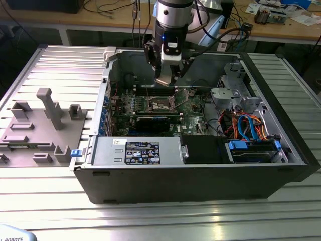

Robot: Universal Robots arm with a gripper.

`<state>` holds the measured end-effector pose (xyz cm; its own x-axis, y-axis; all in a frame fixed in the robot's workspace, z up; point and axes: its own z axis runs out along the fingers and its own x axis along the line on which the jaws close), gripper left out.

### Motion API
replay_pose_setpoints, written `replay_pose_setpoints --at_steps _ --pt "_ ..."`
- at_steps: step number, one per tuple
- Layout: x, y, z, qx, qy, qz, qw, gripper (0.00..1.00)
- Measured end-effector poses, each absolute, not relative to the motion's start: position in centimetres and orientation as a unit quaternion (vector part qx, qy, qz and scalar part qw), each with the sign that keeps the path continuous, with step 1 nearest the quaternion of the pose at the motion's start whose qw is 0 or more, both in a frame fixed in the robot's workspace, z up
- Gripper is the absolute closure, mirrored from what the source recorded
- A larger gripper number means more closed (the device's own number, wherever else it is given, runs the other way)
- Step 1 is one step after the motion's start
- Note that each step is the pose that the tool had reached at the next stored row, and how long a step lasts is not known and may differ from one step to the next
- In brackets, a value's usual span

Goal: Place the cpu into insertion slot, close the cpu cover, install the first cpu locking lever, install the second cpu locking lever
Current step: 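Place the cpu into insertion slot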

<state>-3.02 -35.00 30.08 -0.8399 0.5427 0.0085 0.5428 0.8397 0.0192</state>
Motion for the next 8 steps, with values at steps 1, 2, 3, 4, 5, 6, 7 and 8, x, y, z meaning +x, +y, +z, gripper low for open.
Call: replay_pose_setpoints --at_steps 1,2,3,4,5,6,7,8 --pt "-3.02 -35.0 30.09 -0.284 -0.959 -0.01 0.001 0.46" --pt "-2.99 -35.0 30.09 -0.291 -0.957 -0.01 0.001 0.46" --pt "-2.99 -35.0 30.09 -0.295 -0.956 -0.01 0.001 0.46" --pt "-2.99 -35.0 30.09 -0.296 -0.955 -0.01 0.001 0.46" --pt "-2.98 -35.0 30.09 -0.298 -0.954 -0.01 0.001 0.46" --pt "-2.97 -35.0 30.08 -0.301 -0.953 -0.01 0.001 0.46" --pt "-2.97 -35.0 30.08 -0.303 -0.953 -0.01 0.001 0.46" --pt "-2.97 -35.0 30.08 -0.306 -0.952 -0.01 0.001 0.46"
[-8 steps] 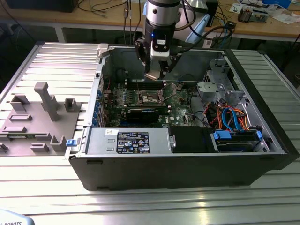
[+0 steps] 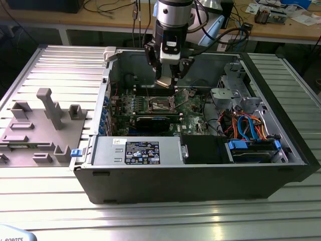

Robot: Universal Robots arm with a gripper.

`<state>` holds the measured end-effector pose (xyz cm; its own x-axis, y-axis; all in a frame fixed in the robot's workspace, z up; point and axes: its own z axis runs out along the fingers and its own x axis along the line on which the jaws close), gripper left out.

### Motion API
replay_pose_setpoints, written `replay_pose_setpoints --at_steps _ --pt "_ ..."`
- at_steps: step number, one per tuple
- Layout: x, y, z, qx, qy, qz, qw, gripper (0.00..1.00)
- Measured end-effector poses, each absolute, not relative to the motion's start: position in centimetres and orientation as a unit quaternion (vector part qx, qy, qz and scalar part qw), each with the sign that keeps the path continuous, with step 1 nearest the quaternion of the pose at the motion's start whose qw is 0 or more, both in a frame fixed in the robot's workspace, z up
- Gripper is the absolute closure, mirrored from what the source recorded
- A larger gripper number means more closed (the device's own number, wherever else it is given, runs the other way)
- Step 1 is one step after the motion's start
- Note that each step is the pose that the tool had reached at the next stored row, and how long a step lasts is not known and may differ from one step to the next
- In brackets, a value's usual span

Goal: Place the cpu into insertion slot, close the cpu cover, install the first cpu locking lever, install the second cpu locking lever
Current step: 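Place the cpu into insertion slot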

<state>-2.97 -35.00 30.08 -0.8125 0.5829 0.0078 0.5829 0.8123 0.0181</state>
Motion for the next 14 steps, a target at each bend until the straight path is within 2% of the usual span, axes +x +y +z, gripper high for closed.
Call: replay_pose_setpoints --at_steps 14 --pt "-2.91 -35.0 30.07 -0.361 -0.933 -0.01 0.0 0.46"
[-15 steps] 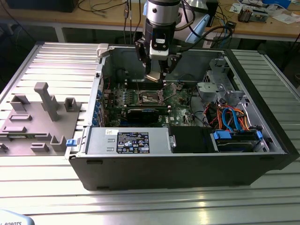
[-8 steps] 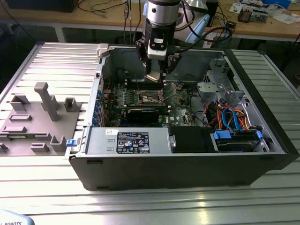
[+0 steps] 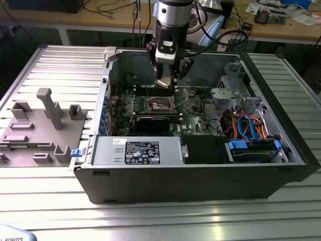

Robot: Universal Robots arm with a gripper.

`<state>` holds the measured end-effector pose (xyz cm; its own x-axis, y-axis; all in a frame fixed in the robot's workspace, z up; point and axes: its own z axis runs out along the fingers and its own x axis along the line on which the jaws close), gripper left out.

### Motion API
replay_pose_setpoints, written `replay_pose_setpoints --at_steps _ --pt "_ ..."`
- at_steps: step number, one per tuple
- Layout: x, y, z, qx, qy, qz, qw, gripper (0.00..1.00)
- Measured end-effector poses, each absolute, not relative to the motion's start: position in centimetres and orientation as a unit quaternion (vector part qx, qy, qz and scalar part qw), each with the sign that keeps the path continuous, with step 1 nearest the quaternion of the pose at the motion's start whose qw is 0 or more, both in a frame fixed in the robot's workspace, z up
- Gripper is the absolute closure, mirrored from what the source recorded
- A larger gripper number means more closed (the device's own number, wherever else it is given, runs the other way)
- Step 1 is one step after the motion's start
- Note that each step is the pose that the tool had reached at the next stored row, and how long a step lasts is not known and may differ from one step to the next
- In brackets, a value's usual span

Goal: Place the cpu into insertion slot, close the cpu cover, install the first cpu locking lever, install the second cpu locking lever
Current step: 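Place the cpu into insertion slot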

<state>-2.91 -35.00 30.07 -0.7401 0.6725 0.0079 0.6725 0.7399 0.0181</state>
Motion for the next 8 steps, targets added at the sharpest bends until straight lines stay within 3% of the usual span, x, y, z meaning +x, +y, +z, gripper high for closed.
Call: replay_pose_setpoints --at_steps 8 --pt "-2.9 -35.0 30.08 -0.379 -0.925 -0.01 0.0 0.46"
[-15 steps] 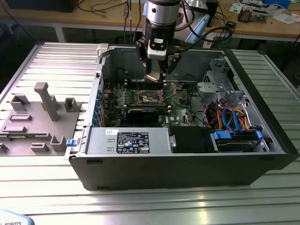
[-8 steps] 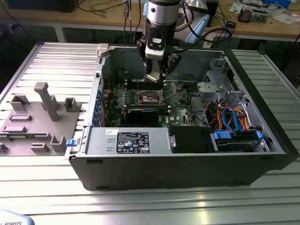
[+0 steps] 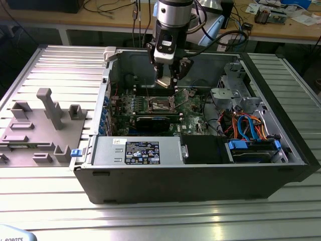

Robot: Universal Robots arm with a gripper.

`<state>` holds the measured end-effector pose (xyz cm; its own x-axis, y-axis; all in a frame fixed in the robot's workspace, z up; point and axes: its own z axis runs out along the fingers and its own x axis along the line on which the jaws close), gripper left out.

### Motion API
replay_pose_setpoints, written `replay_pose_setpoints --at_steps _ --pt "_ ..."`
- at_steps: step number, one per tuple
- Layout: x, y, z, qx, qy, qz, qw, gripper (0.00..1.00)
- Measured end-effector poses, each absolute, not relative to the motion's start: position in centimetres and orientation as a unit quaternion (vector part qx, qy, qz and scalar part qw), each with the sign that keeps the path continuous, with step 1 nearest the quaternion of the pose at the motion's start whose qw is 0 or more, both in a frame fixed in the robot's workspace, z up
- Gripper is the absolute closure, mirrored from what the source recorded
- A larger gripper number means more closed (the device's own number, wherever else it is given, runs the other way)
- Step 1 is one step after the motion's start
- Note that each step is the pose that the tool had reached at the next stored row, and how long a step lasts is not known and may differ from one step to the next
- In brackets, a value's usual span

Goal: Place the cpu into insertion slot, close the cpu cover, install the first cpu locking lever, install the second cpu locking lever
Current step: 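Place the cpu into insertion slot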

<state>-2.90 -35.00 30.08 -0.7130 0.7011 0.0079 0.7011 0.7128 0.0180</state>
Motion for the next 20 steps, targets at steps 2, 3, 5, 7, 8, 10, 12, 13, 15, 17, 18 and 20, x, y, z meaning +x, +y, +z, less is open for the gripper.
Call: replay_pose_setpoints --at_steps 2,3,5,7,8,10,12,13,15,17,18,20 --pt "-2.9 -34.99 30.08 -0.383 -0.924 -0.01 0.0 0.46" --pt "-2.9 -34.99 30.08 -0.385 -0.923 -0.01 0.0 0.46" --pt "-2.9 -34.99 30.07 -0.389 -0.921 -0.01 0.0 0.46" --pt "-2.9 -34.99 30.08 -0.393 -0.919 -0.01 0.0 0.46" --pt "-2.9 -35.0 30.07 -0.396 -0.918 -0.01 0.0 0.46" --pt "-2.9 -34.99 30.08 -0.402 -0.916 -0.01 0.0 0.46" --pt "-2.9 -34.99 30.07 -0.407 -0.913 -0.01 0.0 0.46" --pt "-2.9 -34.99 30.07 -0.409 -0.912 -0.01 0.0 0.46" --pt "-2.9 -34.99 30.07 -0.414 -0.91 -0.01 0.0 0.46" --pt "-2.9 -34.99 30.07 -0.417 -0.909 -0.01 0.0 0.46" --pt "-2.91 -34.99 30.07 -0.42 -0.908 -0.01 0.0 0.46" --pt "-2.9 -34.99 30.07 -0.422 -0.906 -0.01 0.0 0.46"
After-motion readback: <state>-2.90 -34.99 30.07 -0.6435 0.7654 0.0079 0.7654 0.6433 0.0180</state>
